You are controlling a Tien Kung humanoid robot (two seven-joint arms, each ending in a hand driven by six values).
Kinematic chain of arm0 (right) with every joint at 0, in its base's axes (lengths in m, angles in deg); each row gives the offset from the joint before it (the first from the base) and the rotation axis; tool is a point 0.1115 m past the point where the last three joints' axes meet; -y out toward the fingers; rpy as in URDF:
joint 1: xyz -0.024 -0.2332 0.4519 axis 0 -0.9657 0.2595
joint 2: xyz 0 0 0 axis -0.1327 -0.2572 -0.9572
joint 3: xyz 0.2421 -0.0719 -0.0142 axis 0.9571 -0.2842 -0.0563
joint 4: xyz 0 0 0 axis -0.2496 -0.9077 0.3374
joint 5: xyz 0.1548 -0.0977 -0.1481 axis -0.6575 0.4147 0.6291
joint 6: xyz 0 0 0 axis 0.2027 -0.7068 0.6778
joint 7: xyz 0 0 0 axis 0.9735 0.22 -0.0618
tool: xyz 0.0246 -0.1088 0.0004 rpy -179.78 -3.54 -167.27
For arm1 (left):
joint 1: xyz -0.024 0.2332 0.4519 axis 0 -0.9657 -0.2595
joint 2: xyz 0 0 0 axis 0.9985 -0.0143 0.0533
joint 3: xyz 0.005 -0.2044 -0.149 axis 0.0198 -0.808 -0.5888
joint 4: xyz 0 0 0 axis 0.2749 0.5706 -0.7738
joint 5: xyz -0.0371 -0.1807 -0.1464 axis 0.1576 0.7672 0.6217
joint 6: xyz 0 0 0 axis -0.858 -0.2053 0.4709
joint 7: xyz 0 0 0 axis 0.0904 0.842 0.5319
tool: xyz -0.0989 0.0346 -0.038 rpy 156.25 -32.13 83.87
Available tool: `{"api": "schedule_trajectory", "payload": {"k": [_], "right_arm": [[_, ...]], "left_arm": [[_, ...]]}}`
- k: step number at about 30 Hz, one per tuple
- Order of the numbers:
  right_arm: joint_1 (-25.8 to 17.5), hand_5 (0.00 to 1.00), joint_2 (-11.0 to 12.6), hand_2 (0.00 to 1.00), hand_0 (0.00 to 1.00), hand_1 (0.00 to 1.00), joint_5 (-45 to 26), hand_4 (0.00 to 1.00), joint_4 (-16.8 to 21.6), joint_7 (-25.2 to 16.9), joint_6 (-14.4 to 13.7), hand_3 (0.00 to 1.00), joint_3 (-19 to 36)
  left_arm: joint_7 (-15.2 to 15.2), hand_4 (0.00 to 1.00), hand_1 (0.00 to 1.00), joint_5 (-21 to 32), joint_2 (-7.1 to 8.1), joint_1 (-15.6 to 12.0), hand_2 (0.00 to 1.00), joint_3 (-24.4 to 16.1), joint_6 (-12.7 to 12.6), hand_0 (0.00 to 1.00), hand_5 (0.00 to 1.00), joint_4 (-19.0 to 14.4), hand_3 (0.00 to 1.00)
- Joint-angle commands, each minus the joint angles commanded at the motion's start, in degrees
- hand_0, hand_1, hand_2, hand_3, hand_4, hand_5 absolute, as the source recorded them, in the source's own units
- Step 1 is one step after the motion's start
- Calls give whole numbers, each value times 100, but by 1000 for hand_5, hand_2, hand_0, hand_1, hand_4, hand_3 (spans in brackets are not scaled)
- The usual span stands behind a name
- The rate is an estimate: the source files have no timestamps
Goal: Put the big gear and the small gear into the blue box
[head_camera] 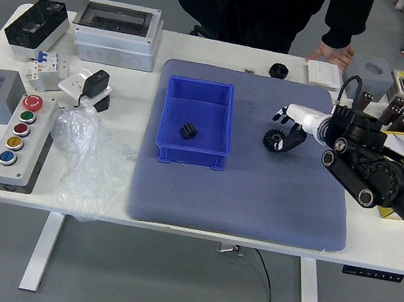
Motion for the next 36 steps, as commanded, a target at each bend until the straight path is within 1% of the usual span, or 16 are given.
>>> {"api": "schedule_trajectory", "payload": {"k": [9, 18, 19, 24, 25, 30, 31, 36], "right_arm": [[-3, 195, -43, 860, 722, 710, -89, 769, -118, -3, 3, 855, -74], [-10, 195, -92, 860, 718, 706, -112, 770, -194, 7, -52, 852, -117], [-10, 198, -95, 811, 685, 674, -109, 771, -200, 10, -58, 838, -119], [-5, 198, -114, 811, 685, 674, -95, 771, -244, 25, -102, 838, -139], [-4, 198, -120, 755, 610, 605, -91, 771, -260, 30, -120, 800, -149], [-6, 198, -154, 755, 610, 605, -83, 771, -304, 48, -166, 800, -185], [-9, 198, -163, 686, 523, 543, -83, 767, -312, 52, -174, 763, -191], [-17, 198, -200, 686, 523, 543, -87, 767, -338, 66, -201, 763, -219]], "left_arm": [[2, 601, 830, 2, -7, 9, 828, 29, 1, 862, 376, 1, 783], [3, 601, 830, 6, -21, 8, 828, 23, 3, 862, 375, 0, 782], [3, 601, 830, 5, -21, 10, 828, 22, 3, 862, 375, 0, 782], [3, 601, 830, -1, -20, 29, 828, 12, 3, 862, 375, 0, 782], [3, 601, 830, -1, -20, 35, 828, 10, 3, 862, 375, 0, 782], [4, 601, 830, 5, -25, 43, 828, 14, 4, 862, 375, 1, 782], [4, 601, 830, 6, -27, 43, 828, 15, 4, 862, 375, 1, 782], [5, 601, 830, 11, -32, 46, 828, 21, 5, 862, 375, 1, 782]]}}
